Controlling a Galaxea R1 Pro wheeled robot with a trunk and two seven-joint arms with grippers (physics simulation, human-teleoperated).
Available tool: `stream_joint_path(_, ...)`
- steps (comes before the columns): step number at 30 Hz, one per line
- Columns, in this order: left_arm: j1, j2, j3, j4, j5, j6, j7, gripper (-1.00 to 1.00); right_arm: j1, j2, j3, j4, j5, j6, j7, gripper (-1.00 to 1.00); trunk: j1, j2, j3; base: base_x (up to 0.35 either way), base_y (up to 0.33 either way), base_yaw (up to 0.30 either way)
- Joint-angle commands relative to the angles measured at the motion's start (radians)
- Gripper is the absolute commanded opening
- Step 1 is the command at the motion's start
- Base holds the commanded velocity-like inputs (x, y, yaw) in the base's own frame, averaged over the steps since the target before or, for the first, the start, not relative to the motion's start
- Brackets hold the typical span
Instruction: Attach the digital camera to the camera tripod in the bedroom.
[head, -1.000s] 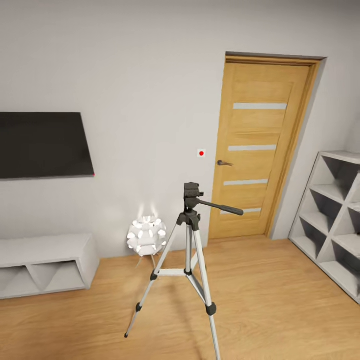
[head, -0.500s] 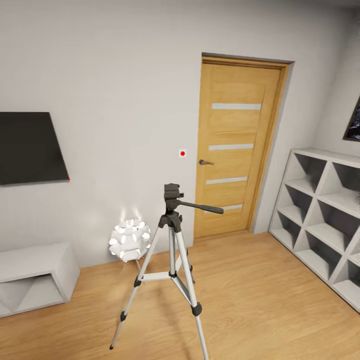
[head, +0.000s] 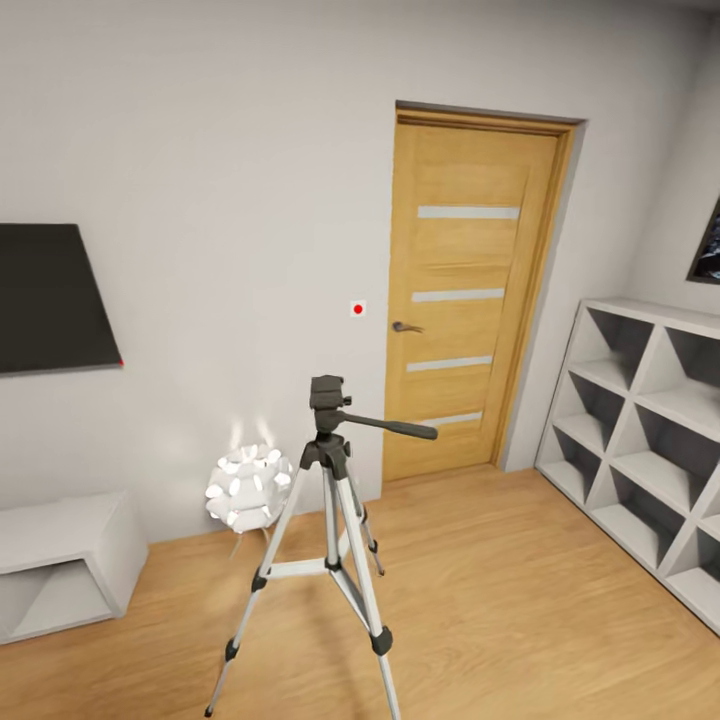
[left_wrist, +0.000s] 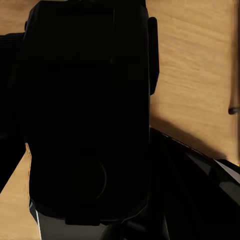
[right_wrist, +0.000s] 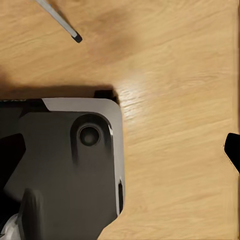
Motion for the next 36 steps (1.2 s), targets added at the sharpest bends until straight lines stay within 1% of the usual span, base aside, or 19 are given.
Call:
stream_joint_path(1, 0.0, 0.0, -0.009, 0.0, 0.008, 0.0, -0.002, -1.0, -0.001, -0.001, -0.008, 0.003, 0.01, -0.003, 0.002, 1.0, 0.001, -0.001, 0.0, 0.242, -0.175, 0.0)
stream_joint_path(19, 0.0, 0.001, -0.008, 0.001, 0.008, 0.0, -0.002, -1.0, -0.001, 0.001, -0.008, 0.003, 0.01, -0.001, 0.0, 1.0, 0.001, -0.001, 0.0, 0.237, -0.178, 0.015)
stream_joint_path(36, 0.0, 0.002, -0.007, 0.001, 0.008, 0.0, -0.002, -1.0, -0.001, 0.001, -0.007, 0.003, 0.01, -0.002, -0.004, 1.0, 0.001, -0.001, 0.0, 0.026, -0.019, 0.248)
